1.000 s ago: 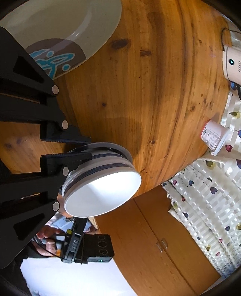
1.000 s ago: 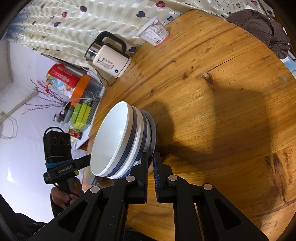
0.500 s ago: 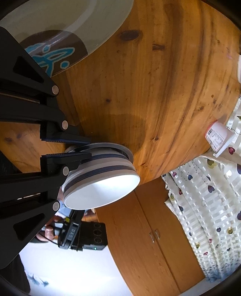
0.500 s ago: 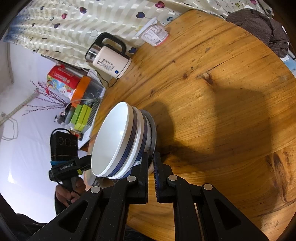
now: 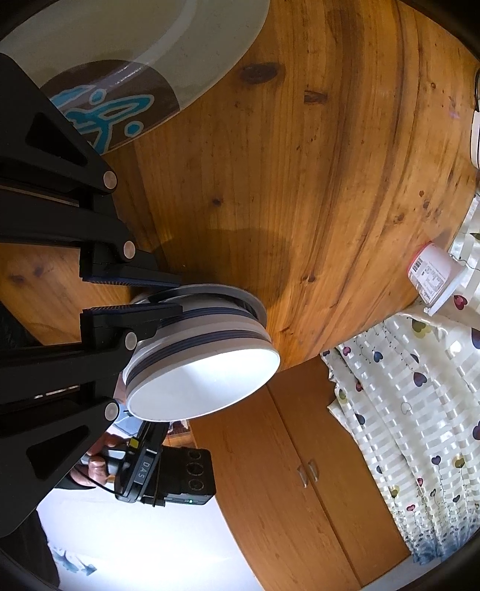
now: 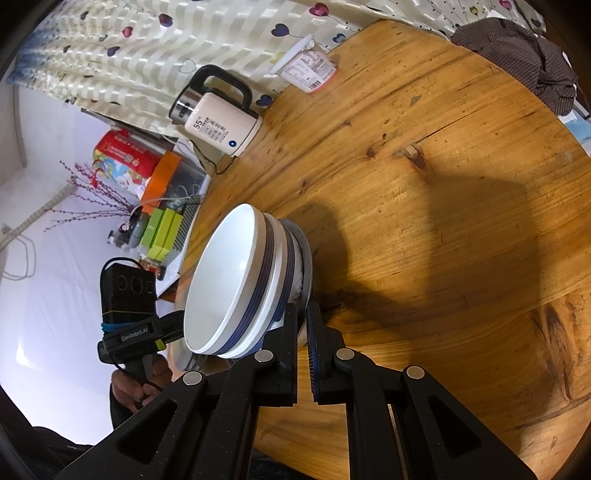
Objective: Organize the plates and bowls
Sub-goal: 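Lift the steel bowl stack with both tools and carry it toward the beige plates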
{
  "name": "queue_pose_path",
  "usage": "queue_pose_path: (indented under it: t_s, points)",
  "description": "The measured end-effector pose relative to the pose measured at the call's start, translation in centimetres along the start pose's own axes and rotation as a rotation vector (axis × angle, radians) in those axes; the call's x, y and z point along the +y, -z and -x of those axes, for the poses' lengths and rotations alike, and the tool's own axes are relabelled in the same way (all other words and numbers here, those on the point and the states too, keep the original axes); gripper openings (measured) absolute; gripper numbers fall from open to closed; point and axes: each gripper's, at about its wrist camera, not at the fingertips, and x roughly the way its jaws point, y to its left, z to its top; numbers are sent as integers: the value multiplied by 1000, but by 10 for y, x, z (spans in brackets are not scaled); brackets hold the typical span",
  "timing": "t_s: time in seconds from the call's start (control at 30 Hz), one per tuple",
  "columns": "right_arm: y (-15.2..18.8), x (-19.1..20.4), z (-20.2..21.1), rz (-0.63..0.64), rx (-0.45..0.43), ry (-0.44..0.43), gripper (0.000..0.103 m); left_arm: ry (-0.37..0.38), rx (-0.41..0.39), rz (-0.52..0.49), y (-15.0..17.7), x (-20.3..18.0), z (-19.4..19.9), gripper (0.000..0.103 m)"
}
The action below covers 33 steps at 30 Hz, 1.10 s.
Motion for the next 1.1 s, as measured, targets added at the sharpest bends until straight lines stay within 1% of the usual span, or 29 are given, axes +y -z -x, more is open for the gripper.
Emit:
queue_pose_path:
  t_s: [0.57,1.1]
  points:
    - [-1,5,-2,1,-1,-4,7,-11,-15,-5,1,-1,7,6]
    - [-7,25,-4,42,-2,-12,7,-30,-55,-18,4,-9,25,6]
